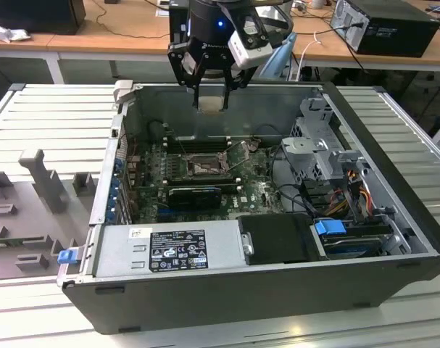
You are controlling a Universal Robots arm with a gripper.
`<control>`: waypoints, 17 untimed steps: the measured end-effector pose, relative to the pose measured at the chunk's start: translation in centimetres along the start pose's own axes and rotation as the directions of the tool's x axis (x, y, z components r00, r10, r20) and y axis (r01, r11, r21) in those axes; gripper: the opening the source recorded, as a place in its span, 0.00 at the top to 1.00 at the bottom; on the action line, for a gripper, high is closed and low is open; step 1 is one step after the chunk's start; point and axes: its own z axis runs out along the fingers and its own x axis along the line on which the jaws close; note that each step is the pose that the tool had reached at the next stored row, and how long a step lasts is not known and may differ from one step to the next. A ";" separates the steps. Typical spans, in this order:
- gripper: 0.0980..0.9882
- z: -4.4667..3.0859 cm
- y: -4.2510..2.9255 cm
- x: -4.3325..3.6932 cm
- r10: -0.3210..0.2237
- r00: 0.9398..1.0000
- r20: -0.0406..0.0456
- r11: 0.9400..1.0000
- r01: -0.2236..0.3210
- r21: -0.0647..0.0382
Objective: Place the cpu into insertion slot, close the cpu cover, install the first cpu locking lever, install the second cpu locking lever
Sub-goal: 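Place the cpu into insertion slot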
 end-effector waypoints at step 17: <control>0.52 0.00 0.00 0.00 0.037 0.999 0.003 0.999 -0.037 -0.001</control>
